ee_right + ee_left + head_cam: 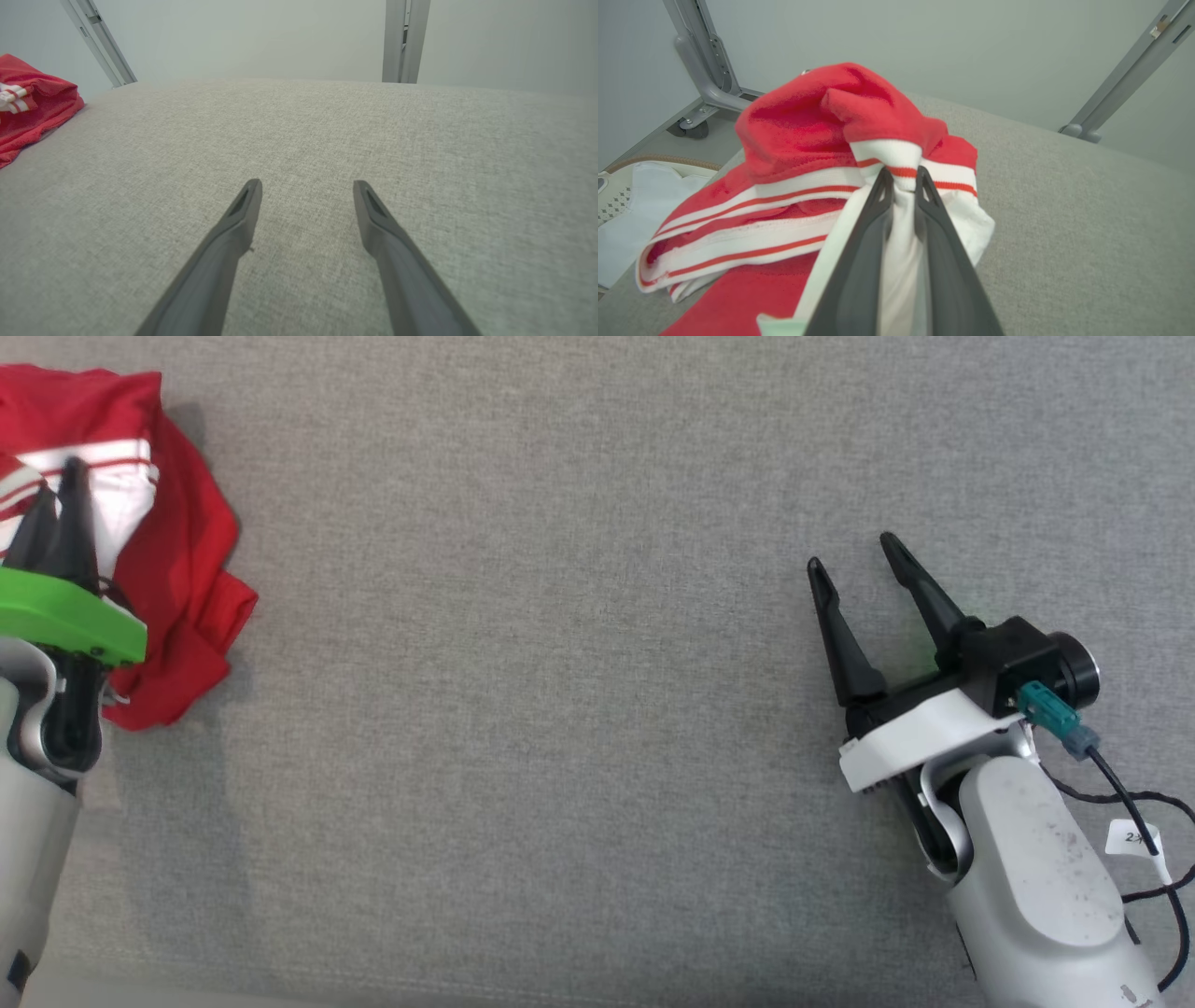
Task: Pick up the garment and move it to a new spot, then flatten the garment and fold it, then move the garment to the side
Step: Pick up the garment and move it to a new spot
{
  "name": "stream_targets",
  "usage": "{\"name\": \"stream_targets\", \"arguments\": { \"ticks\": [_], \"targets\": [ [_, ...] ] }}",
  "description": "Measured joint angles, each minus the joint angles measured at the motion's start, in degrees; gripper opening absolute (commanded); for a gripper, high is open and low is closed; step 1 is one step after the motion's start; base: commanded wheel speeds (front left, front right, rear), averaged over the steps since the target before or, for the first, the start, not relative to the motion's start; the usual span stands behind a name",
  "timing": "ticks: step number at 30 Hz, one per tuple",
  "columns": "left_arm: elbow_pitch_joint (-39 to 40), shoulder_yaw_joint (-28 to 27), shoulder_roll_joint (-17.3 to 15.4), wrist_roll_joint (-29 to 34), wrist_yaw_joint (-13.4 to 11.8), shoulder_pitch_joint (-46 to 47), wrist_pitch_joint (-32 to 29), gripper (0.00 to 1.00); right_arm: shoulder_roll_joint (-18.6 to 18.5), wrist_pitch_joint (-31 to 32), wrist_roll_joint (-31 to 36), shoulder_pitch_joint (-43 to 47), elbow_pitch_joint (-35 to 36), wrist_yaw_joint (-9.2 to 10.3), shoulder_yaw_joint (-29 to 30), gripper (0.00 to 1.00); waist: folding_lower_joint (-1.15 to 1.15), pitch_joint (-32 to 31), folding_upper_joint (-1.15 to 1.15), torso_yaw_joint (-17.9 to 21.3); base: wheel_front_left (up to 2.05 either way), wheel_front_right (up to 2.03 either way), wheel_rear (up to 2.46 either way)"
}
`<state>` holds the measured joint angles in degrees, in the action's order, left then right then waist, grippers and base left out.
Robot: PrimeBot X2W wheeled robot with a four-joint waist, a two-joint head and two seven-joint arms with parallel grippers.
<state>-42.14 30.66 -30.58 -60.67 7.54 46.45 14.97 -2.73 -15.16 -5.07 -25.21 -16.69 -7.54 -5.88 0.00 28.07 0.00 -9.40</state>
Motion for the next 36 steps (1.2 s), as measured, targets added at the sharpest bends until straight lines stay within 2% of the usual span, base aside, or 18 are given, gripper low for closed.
{"name": "stream_targets", "arguments": {
  "ticks": [6,12,19,27,33,34,35,36],
  "targets": [
    [10.96,-5.48,0.58,7.49,0.0,-0.93,0.07,0.0,-0.03,0.02,-2.6,2.6,-0.24,0.0,0.08,1.0,0.0,-4.35,0.0,0.84,0.0,0.0,0.0],
    [21.29,-6.33,5.03,11.13,0.01,-2.82,0.05,0.0,-0.09,0.02,-4.6,4.55,-0.12,0.0,-0.09,1.0,0.0,-7.07,0.0,4.3,0.0,0.0,0.0],
    [26.13,0.87,10.94,12.47,0.0,-3.52,0.07,0.0,-0.11,0.02,-6.27,6.11,0.54,0.0,-1.04,1.0,0.0,-8.6,0.0,10.74,0.0,0.0,0.0],
    [23.24,11.77,18.74,11.81,0.0,-2.96,0.07,0.0,-0.13,0.02,-7.81,7.29,1.18,0.0,-2.33,1.0,0.0,-9.5,0.0,20.12,0.0,0.0,0.0],
    [21.83,14.88,22.6,11.44,0.0,-3.04,0.07,0.0,-0.11,0.02,-8.11,8.24,1.29,0.0,-2.37,1.0,0.0,-9.75,0.0,24.68,0.0,0.0,0.0],
    [21.41,14.82,22.79,11.68,0.0,-3.35,0.07,0.4,-0.12,0.02,-8.11,8.24,1.27,0.0,-2.3,1.0,0.0,-9.82,0.0,25.18,0.0,0.0,0.0],
    [20.98,14.5,22.85,12.16,0.0,-3.7,0.07,0.9,-0.11,0.02,-8.12,8.24,1.24,0.0,-2.2,1.0,0.0,-9.89,0.0,25.46,0.0,0.0,0.0],
    [20.45,13.77,22.82,13.26,0.0,-4.15,0.07,1.0,-0.12,0.02,-8.16,8.25,1.21,0.0,-2.05,1.0,0.0,-10.05,0.0,25.6,0.0,0.0,0.0]
  ]
}}
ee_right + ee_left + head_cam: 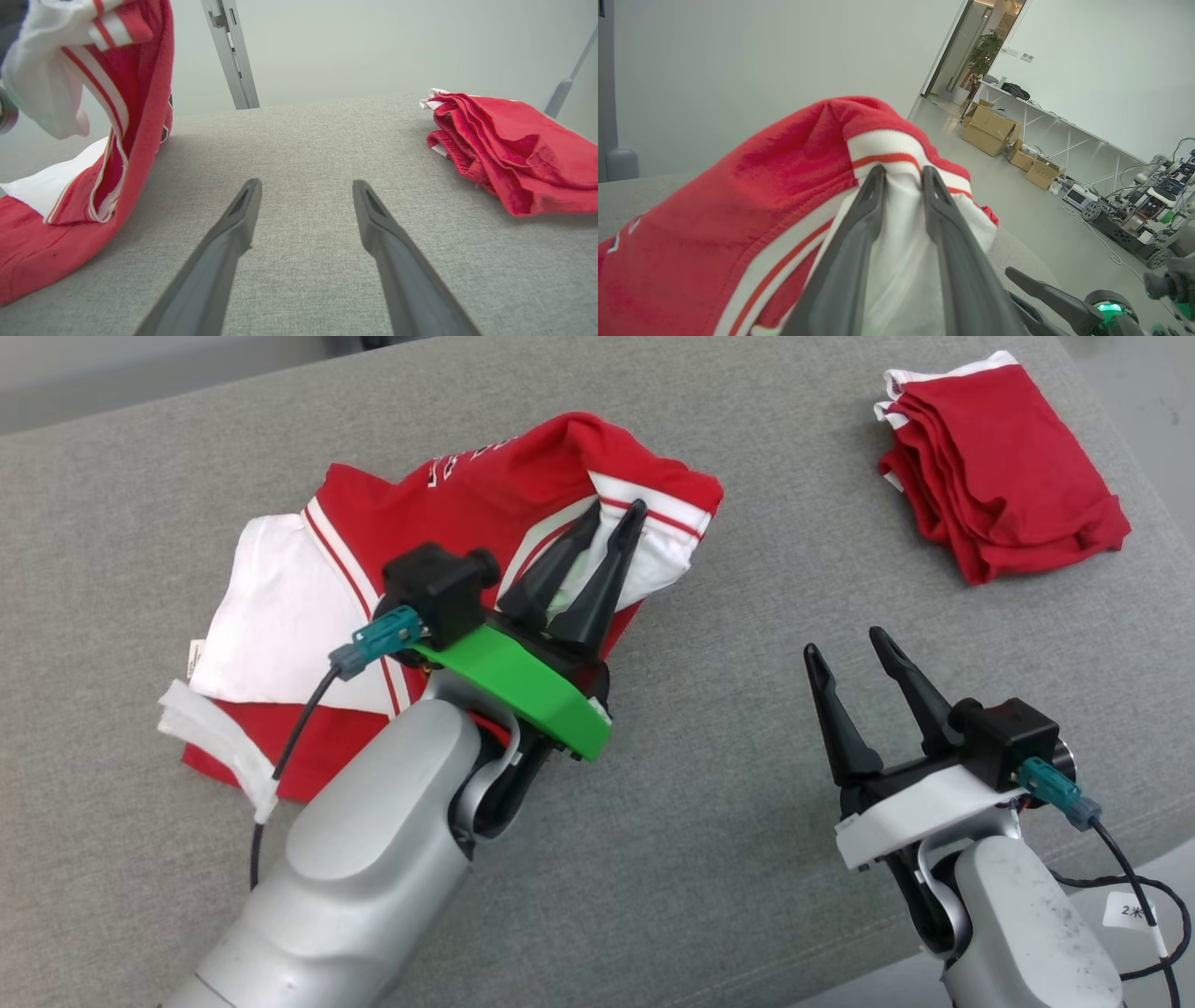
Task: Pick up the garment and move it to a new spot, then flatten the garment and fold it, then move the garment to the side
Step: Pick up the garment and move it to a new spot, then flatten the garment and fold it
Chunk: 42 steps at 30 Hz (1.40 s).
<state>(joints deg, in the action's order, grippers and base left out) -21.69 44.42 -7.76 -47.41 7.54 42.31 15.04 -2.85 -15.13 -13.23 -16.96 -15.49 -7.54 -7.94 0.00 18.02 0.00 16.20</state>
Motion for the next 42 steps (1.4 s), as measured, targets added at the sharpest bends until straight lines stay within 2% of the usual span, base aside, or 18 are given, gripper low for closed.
{"name": "stream_targets", "arguments": {
  "ticks": [8,14,17,19,24,30,35,42],
  "targets": [
    [-2.67,-11.47,-1.68,7.24,0.0,-6.74,0.1,1.0,0.04,0.0,0.05,-0.09,-0.09,0.0,0.81,1.0,0.0,-1.33,0.0,-2.49,0.0,0.0,0.0],
    [-1.65,-21.42,-2.6,14.7,0.0,-14.46,0.09,1.0,0.05,0.0,0.76,0.41,-0.92,0.01,1.64,1.0,0.0,-3.62,0.0,-5.21,0.0,0.0,0.0],
    [-0.35,-26.39,-2.0,17.01,0.0,-19.31,0.1,1.0,0.07,0.0,1.22,1.27,-1.68,0.0,1.68,1.0,0.0,-5.15,0.0,-6.44,0.0,0.0,0.0],
    [0.77,-27.65,-2.22,19.83,0.01,-22.32,0.1,1.0,0.07,0.0,1.42,1.66,-1.89,0.0,1.97,1.0,0.0,-6.16,0.0,-7.19,0.0,0.0,0.0],
    [1.69,-32.12,-1.44,22.43,0.0,-30.04,0.09,1.0,0.05,0.0,2.26,3.81,-3.03,0.0,2.6,1.0,0.0,-8.86,0.0,-9.04,0.0,0.0,0.0],
    [3.14,-37.9,1.18,25.74,0.0,-37.68,0.09,1.0,0.05,0.0,3.03,7.08,-4.54,0.0,3.0,1.0,0.0,-12.03,0.0,-10.72,0.0,0.0,0.0],
    [4.53,-38.97,3.28,27.41,0.0,-42.31,0.09,1.0,0.04,0.0,3.74,8.7,-5.87,0.0,2.87,1.0,0.0,-13.82,0.0,-12.18,0.0,0.0,0.0],
    [5.02,-38.6,4.1,27.89,0.01,-43.12,0.09,1.0,0.03,0.0,4.82,8.72,-6.69,0.0,1.92,1.0,0.0,-13.81,0.0,-13.69,0.0,0.0,0.0]
  ]
}}
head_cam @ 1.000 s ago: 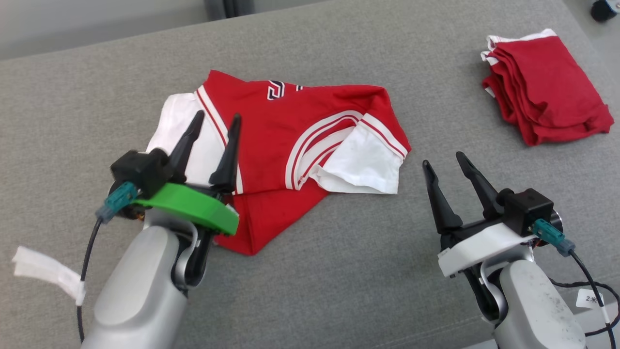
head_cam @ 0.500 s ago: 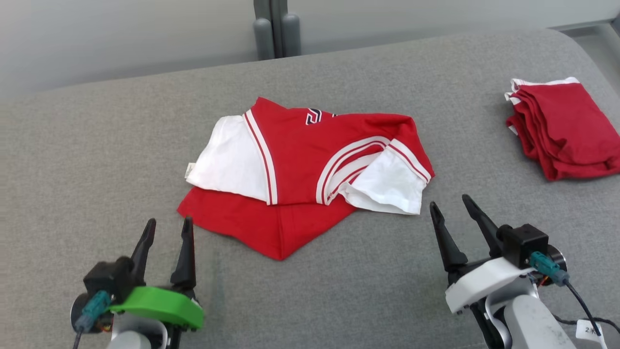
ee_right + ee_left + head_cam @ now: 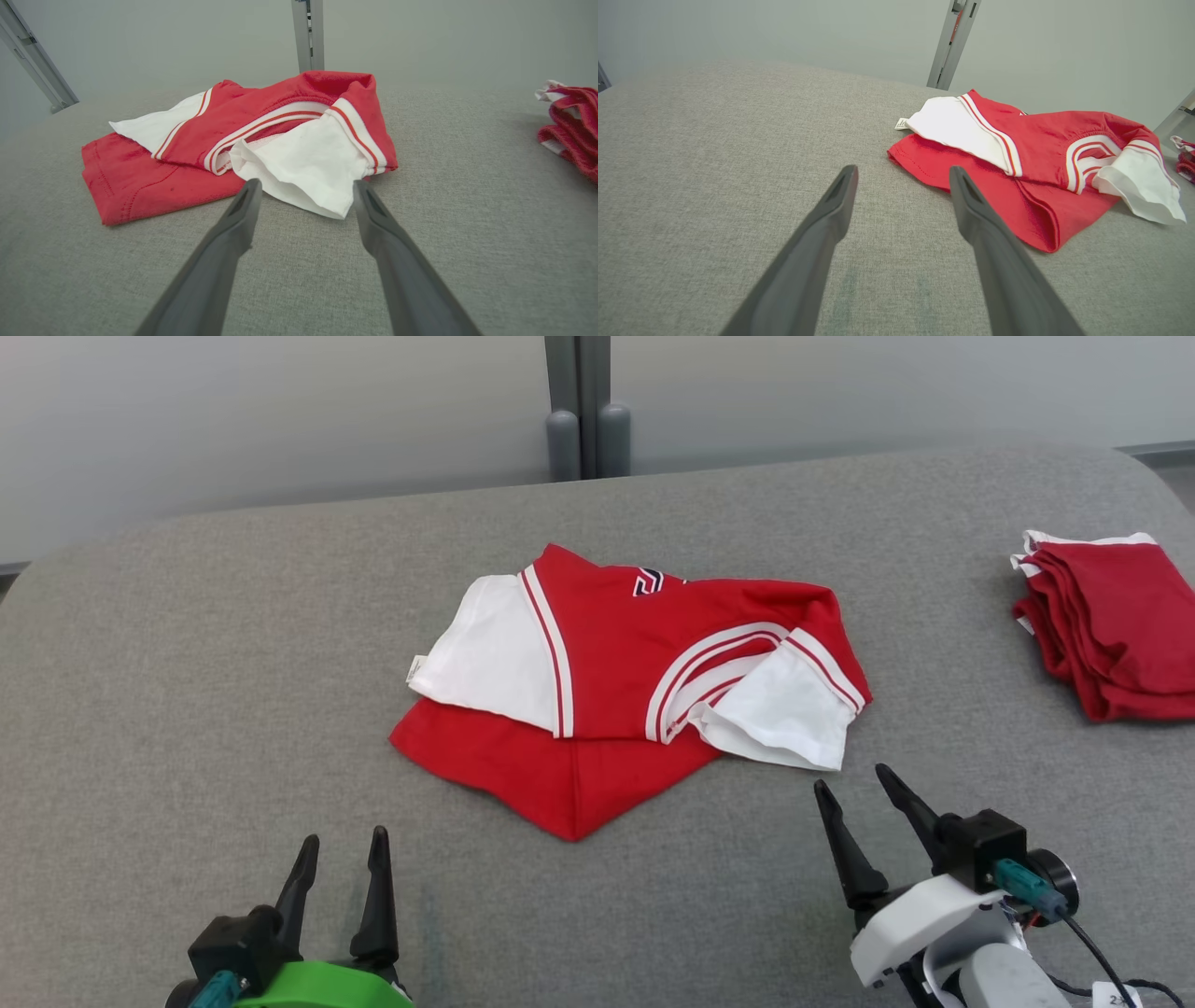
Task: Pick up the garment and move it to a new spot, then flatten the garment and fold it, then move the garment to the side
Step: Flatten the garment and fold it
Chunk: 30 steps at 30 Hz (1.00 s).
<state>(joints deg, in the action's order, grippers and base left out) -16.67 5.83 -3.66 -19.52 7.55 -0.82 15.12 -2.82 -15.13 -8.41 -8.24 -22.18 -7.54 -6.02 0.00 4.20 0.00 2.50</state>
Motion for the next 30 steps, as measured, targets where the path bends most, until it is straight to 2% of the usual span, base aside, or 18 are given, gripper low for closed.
{"name": "stream_targets", "arguments": {
  "ticks": [7,15,23,30],
  "targets": [
    [0.1,0.73,0.35,-0.11,-0.01,1.78,0.0,1.0,0.02,0.0,0.97,-5.56,-2.59,0.0,-7.48,1.0,0.0,2.14,0.0,-1.39,0.0,0.0,0.0],
    [-0.65,2.3,0.52,-1.08,0.0,4.27,0.0,1.0,0.1,0.01,1.54,-16.96,-10.13,0.0,-15.43,1.0,0.0,5.11,0.0,-4.92,0.0,0.0,0.0],
    [-0.99,2.86,0.57,-1.63,-0.01,5.67,0.0,1.0,0.12,0.0,4.61,-23.04,-18.95,0.0,-14.25,1.0,0.0,8.18,0.0,-8.99,0.0,0.0,0.0],
    [-0.83,3.25,0.62,-1.7,-0.01,6.14,0.0,1.0,0.01,0.0,3.78,-22.84,-21.28,0.0,-11.13,1.0,0.0,10.7,0.0,-10.77,0.0,0.0,0.0]
  ]
}}
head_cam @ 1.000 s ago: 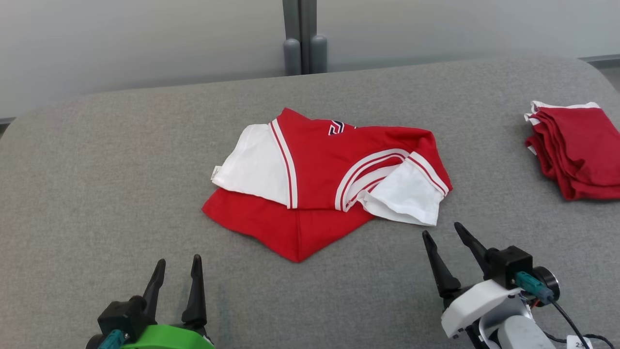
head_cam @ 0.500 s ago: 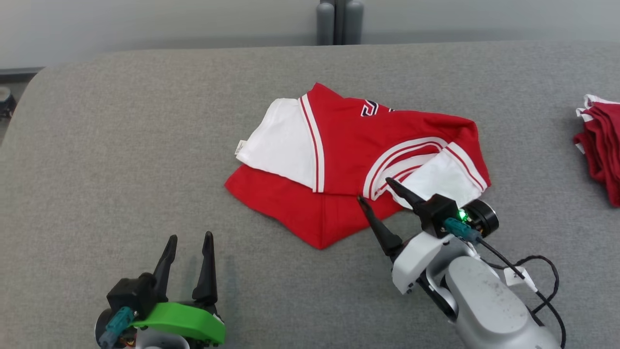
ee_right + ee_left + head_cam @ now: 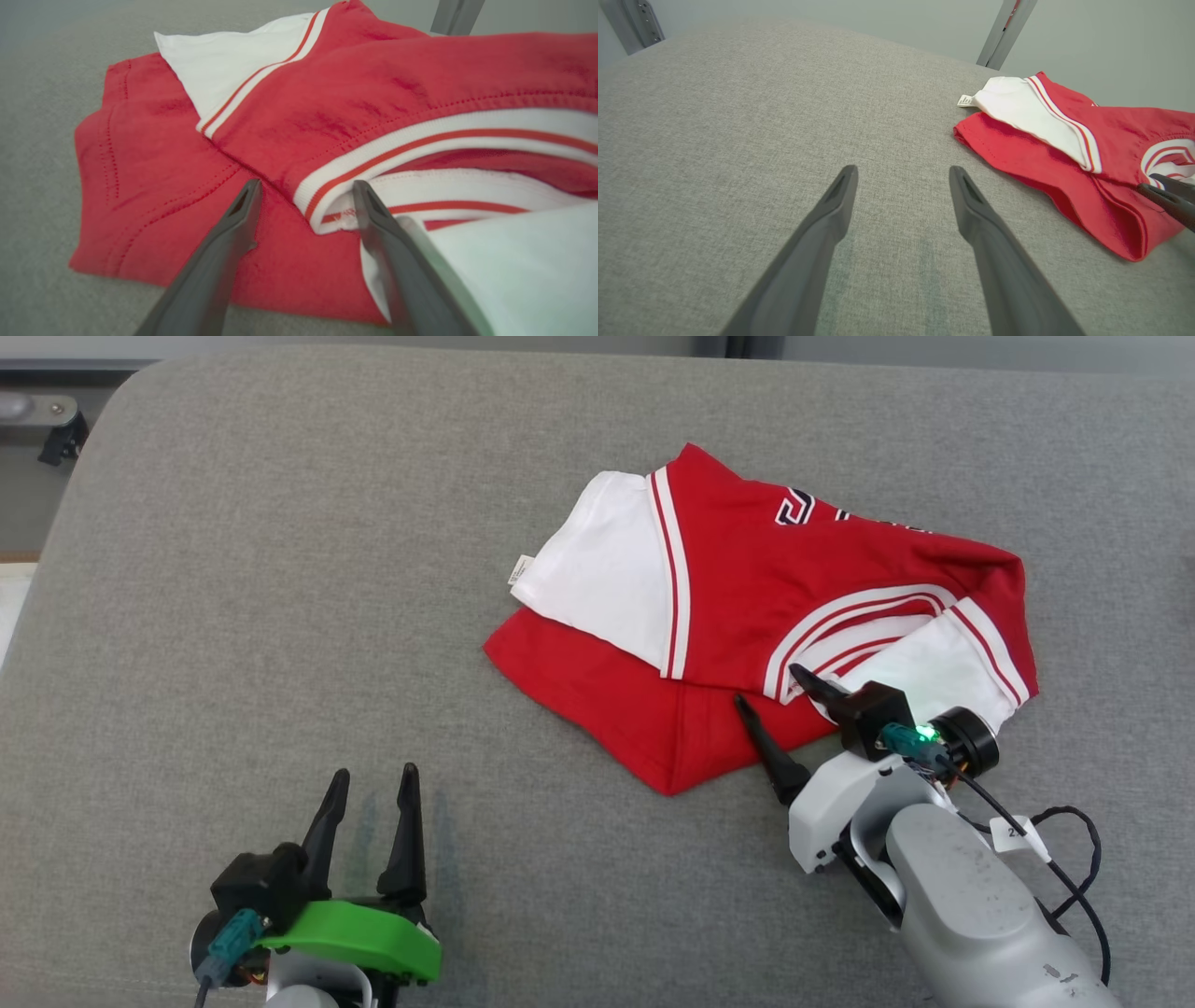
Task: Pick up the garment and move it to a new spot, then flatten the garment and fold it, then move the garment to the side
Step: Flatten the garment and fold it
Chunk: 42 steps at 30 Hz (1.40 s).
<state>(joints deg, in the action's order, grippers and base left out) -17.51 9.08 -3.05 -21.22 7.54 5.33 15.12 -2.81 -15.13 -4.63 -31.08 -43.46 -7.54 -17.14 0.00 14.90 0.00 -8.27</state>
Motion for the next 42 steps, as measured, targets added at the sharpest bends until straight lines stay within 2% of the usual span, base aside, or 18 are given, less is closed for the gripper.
{"name": "stream_targets", "arguments": {
  "ticks": [6,7,8,9,10,16,22,27,29,36,37,38,39,40,42],
  "targets": [
    [0.49,0.51,0.05,0.0,0.0,1.13,0.0,1.0,0.01,-0.01,-1.76,0.12,0.47,0.0,-0.89,0.98,0.0,1.13,0.0,-0.18,0.0,0.0,0.0],
    [0.53,0.55,0.07,0.0,0.0,1.23,0.0,1.0,0.01,-0.02,-2.19,0.12,0.47,0.01,-1.24,0.85,0.0,1.26,0.0,-0.16,0.0,0.0,0.0],
    [0.52,0.6,0.07,-0.01,0.0,1.22,0.0,1.0,0.01,-0.02,-2.55,0.1,0.53,0.01,-1.57,0.45,0.0,1.37,0.0,-0.16,0.0,0.0,0.0],
    [0.52,0.73,0.07,-0.01,0.0,1.25,0.0,1.0,0.01,-0.02,-2.82,0.09,0.67,0.01,-1.96,0.32,0.0,1.49,0.0,-0.18,0.0,0.0,0.0],
    [0.52,0.85,0.08,-0.05,0.0,1.31,0.0,1.0,0.01,-0.02,-3.14,0.07,0.96,0.01,-2.29,0.0,0.0,1.59,0.0,-0.21,0.0,0.0,0.0],
    [0.45,0.91,0.09,-0.18,0.01,1.58,0.01,1.0,-0.01,-0.02,-3.47,-1.07,0.99,0.04,-2.38,0.0,0.0,2.02,0.0,-0.43,0.0,0.0,0.0],
    [0.46,0.81,0.1,-0.19,0.0,1.58,0.0,1.0,0.02,0.0,-3.25,-2.57,4.89,0.03,-0.29,0.0,0.0,2.2,0.0,-0.57,0.0,0.0,0.0],
    [0.74,1.07,0.11,-0.35,0.0,1.6,0.0,1.0,-0.04,0.0,-0.13,-9.24,6.15,0.03,3.15,0.0,0.0,2.7,0.0,-0.68,0.0,0.0,0.0],
    [0.83,1.72,0.1,-0.53,0.01,1.97,0.0,1.0,-1.22,0.04,2.8,-13.85,4.68,0.02,4.47,0.0,0.0,3.17,0.0,-0.9,0.0,0.0,0.0],
    [0.63,5.82,0.15,-2.01,0.01,4.52,0.0,1.0,-9.48,5.09,13.91,-30.95,-3.79,0.02,13.83,0.0,0.0,5.46,0.0,-3.33,0.0,0.0,0.0],
    [0.53,6.22,0.16,-2.5,0.01,4.85,0.01,1.0,-10.68,6.1,16.05,-32.54,-4.81,0.02,15.49,0.04,0.0,5.82,0.0,-3.89,0.0,0.0,0.0],
    [0.46,6.65,0.15,-2.78,0.01,5.1,0.0,1.0,-11.74,7.25,17.94,-33.93,-5.88,0.02,17.59,0.17,0.0,6.19,0.0,-4.48,0.0,0.0,0.0],
    [0.41,7.01,0.14,-3.09,0.01,5.37,0.0,1.0,-12.59,8.39,19.45,-34.85,-6.6,0.02,19.29,0.45,0.0,6.51,0.0,-4.97,0.0,0.0,0.0],
    [0.41,7.37,0.14,-3.32,0.01,5.69,0.0,1.0,-13.39,9.76,21.73,-35.65,-7.26,0.02,21.23,1.0,0.0,6.93,0.0,-5.54,0.0,0.0,0.0],
    [0.35,7.73,0.15,-3.55,0.01,6.01,0.0,1.0,-14.05,11.02,24.94,-36.2,-7.56,0.02,25.14,1.0,0.0,7.76,0.0,-6.46,0.0,0.0,0.0]
  ]
}}
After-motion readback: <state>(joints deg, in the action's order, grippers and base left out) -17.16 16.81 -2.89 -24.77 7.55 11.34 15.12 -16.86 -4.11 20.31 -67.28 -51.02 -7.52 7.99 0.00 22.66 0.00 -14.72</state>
